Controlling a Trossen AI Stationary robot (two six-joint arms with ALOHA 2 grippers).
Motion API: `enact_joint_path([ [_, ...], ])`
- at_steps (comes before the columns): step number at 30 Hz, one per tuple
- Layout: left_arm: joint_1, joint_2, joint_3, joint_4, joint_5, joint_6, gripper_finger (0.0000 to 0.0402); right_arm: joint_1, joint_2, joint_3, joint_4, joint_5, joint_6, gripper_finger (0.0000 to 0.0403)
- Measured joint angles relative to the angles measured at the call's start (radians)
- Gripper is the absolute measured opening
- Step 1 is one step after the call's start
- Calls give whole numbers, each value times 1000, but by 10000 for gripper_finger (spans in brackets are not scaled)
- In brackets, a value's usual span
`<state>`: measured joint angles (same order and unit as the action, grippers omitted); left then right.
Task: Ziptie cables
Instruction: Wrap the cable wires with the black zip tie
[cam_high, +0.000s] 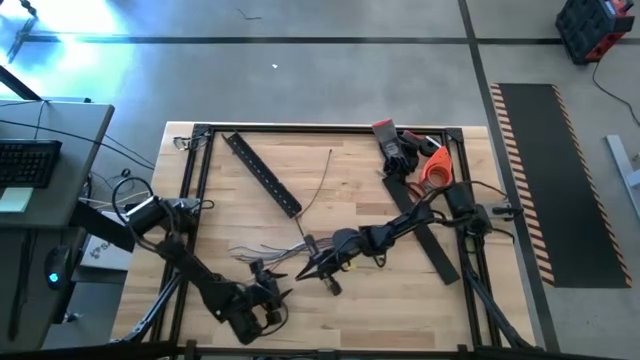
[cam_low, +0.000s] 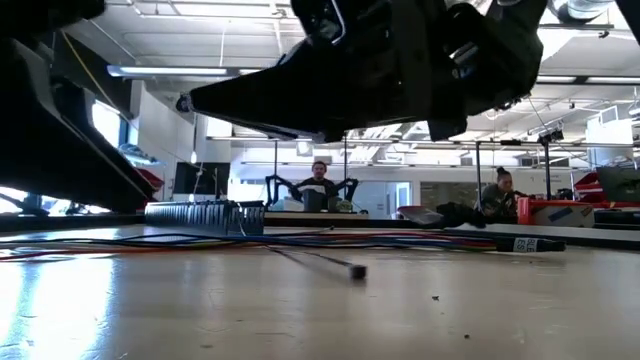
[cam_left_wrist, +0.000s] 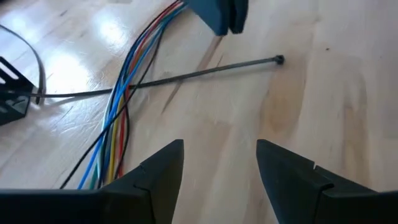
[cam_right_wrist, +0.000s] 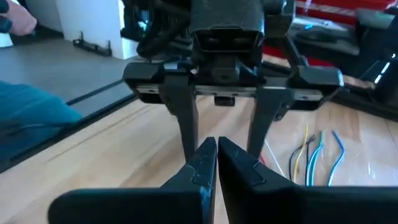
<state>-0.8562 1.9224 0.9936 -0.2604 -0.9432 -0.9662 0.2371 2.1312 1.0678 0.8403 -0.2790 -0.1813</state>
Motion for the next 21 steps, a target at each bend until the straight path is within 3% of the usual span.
enact_joint_path([
  [4,12,0,0,5,19,8,188,9,-127,-32,-128,-17,-36,0],
  [7,6,0,0,3,18,9,188,27,-240,-32,-378,-16,-176,0],
  [10,-3,0,0,4,7,4,188,57,-286,-35,-561,68,-308,1],
  [13,-7,0,0,11,-12,-6,188,83,-285,-18,-636,166,-328,15],
  [21,-8,0,0,24,-8,-25,188,132,-163,132,-924,191,-526,125],
])
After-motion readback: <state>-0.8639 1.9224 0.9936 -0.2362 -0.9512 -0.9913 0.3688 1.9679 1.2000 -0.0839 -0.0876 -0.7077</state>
